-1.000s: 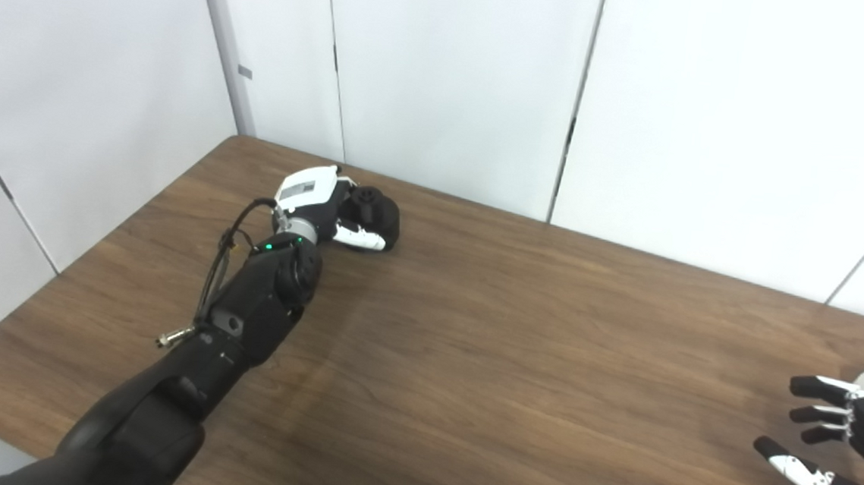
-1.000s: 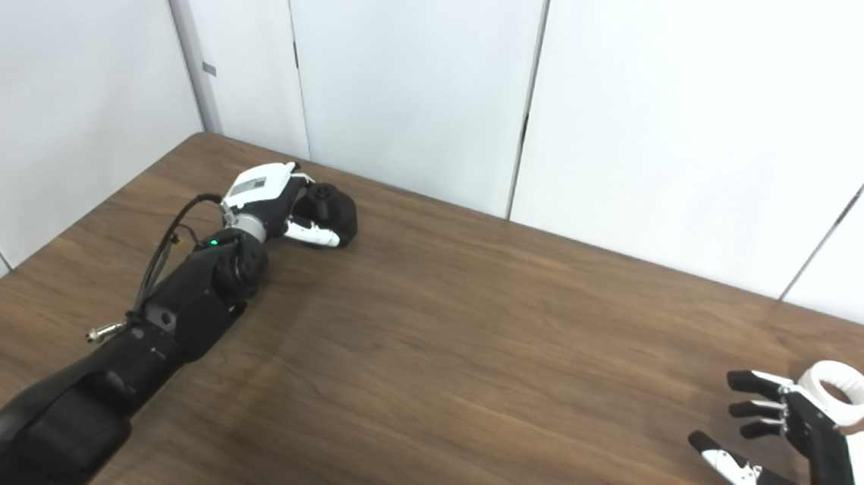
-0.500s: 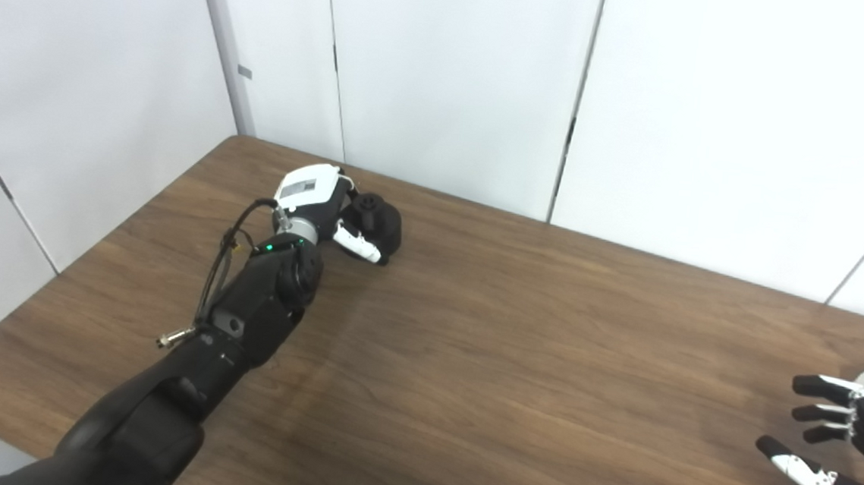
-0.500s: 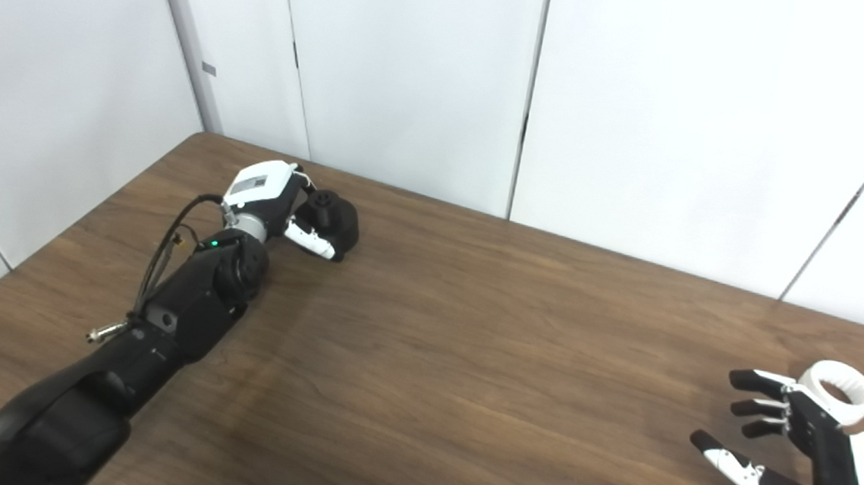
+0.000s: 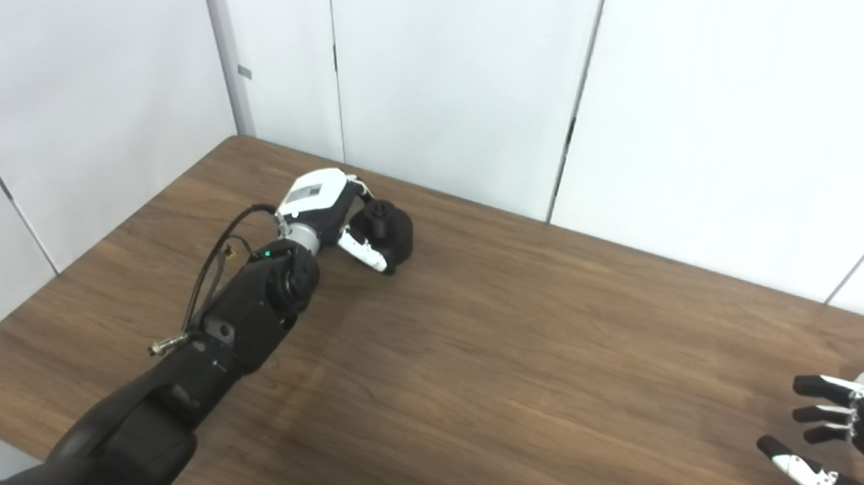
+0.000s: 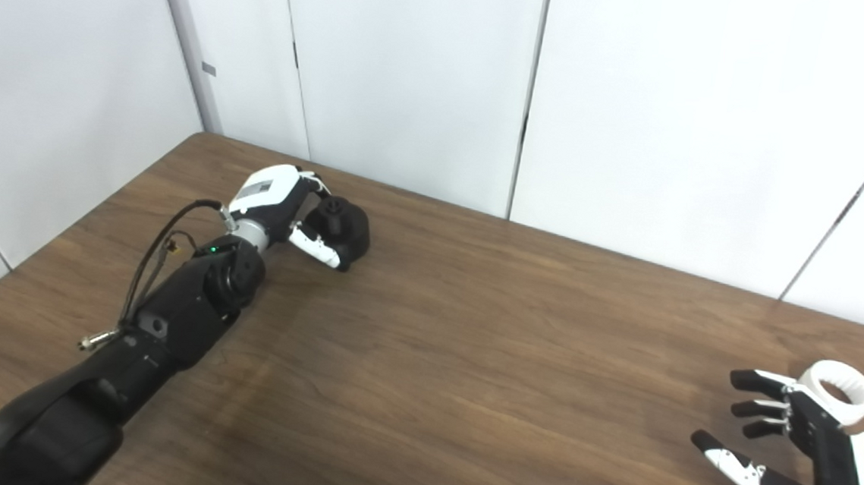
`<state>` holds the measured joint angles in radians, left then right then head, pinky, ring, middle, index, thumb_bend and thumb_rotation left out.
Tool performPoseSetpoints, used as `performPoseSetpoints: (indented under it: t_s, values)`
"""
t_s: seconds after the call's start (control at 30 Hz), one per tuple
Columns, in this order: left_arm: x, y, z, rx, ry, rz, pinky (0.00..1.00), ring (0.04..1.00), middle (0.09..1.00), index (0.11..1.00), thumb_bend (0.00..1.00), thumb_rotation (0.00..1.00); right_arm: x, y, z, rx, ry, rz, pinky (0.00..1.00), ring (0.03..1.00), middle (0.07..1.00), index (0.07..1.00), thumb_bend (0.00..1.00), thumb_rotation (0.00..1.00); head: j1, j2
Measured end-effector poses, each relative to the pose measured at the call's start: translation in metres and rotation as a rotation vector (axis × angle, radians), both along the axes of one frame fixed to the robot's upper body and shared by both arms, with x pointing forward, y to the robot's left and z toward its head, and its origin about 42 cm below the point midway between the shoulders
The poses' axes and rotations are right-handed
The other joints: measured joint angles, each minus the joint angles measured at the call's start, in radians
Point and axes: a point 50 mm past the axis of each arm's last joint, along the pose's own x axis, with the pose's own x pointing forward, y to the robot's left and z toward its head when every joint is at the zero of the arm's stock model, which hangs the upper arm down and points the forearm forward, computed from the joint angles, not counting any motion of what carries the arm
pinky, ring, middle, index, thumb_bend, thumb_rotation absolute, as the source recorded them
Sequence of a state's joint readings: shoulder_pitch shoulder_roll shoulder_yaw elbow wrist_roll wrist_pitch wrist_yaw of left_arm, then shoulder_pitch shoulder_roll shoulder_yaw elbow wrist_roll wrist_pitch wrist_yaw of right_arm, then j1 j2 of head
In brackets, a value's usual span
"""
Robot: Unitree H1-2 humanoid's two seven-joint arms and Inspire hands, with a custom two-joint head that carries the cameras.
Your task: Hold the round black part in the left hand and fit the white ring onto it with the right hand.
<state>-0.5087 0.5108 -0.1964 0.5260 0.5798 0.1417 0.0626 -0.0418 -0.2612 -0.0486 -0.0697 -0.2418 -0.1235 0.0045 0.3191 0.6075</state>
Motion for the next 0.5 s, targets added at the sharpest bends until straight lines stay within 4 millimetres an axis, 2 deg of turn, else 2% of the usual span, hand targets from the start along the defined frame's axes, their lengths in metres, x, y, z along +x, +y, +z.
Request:
performPoseSetpoints:
  t_s: [0.27, 0.3, 0.33, 0.4, 0.5]
  values:
    - [-0.004, -0.002, -0.004, -0.027, 0.000, -0.074, 0.94, 0.987, 0.906, 0.522, 0.99, 0.14, 0.000, 0.000, 0.000, -0.001, 0.003, -0.001, 0.48, 0.581, 0.680, 0.652, 0.57, 0.10, 0.000, 0.000]
    - [-0.004, -0.003, -0.005, -0.028, -0.004, -0.089, 0.95, 0.992, 0.908, 0.505, 0.76, 0.11, 0.000, 0.000, 0.000, 0.000, 0.003, -0.001, 0.48, 0.581, 0.680, 0.652, 0.57, 0.10, -0.002, 0.005]
    - [-0.004, -0.004, -0.007, -0.033, -0.006, -0.103, 0.97, 0.997, 0.909, 0.494, 0.62, 0.08, 0.000, 0.000, 0.000, -0.001, 0.003, -0.001, 0.48, 0.581, 0.680, 0.652, 0.58, 0.10, -0.002, 0.005]
    - [-0.005, -0.005, -0.008, -0.041, -0.015, -0.125, 0.99, 1.000, 0.912, 0.489, 0.55, 0.07, 0.000, 0.000, 0.000, -0.001, 0.003, -0.001, 0.48, 0.583, 0.681, 0.652, 0.57, 0.10, -0.002, 0.005]
    - [-0.006, -0.011, -0.011, -0.041, -0.013, -0.165, 1.00, 1.000, 0.922, 0.487, 0.53, 0.07, 0.000, 0.000, 0.000, -0.001, 0.005, -0.002, 0.48, 0.584, 0.680, 0.650, 0.58, 0.09, -0.005, 0.005]
